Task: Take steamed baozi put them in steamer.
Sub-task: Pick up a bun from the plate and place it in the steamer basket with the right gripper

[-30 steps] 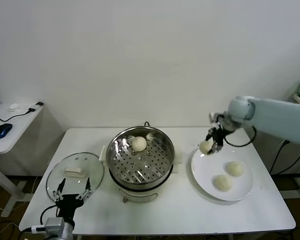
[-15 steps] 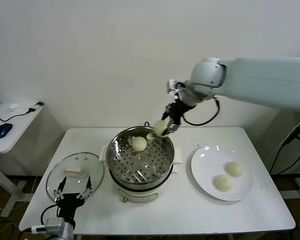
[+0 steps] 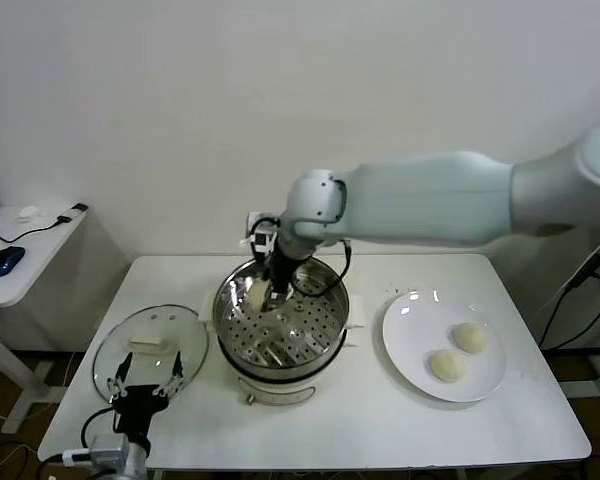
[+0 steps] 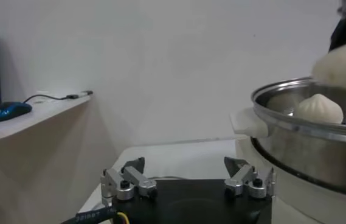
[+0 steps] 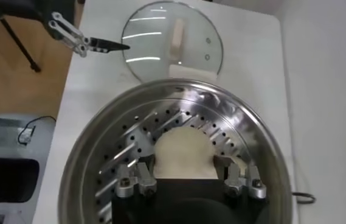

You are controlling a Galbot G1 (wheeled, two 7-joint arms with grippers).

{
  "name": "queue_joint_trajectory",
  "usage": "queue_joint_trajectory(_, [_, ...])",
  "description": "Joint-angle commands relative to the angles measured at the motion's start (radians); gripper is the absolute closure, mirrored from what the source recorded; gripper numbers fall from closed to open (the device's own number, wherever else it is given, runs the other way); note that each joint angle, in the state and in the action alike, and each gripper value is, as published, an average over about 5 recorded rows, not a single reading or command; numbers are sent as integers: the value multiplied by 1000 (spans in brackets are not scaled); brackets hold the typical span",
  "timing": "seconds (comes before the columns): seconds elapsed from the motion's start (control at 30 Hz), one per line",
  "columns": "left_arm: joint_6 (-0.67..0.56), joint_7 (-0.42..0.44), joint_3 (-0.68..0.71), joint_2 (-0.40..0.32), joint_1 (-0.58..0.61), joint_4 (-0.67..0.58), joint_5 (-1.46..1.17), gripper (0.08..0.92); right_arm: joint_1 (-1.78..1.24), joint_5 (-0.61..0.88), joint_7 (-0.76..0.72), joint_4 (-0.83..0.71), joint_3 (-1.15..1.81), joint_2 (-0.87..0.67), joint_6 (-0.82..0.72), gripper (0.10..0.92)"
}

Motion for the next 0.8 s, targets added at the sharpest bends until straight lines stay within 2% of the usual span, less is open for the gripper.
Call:
queue_joint_trajectory(0.03, [0, 0, 0, 1, 1, 0, 0, 177, -171, -53, 86, -112, 25, 86, -39, 372])
queue_joint_trajectory(0.33, [1, -1, 1, 1, -4, 4, -1, 177, -212, -80, 86, -158, 42, 100, -32, 370])
queue_joint_trajectory(0.4, [1, -2, 0, 1, -4, 4, -1, 177, -211, -84, 85, -154, 46, 97, -27, 356])
queue_joint_trajectory(0.5, [1, -4, 0, 1, -4, 3, -1, 177, -188, -88, 62, -136, 52, 78, -14, 294])
queue_joint_trajectory(0.6, [1, -5, 2, -1, -4, 1, 0, 177, -118, -101, -11, -103, 44, 37, 18, 228])
queue_joint_trajectory(0.8, [0, -7, 5, -1, 0, -3, 1, 177, 108, -131, -290, -44, -44, -135, 196, 203])
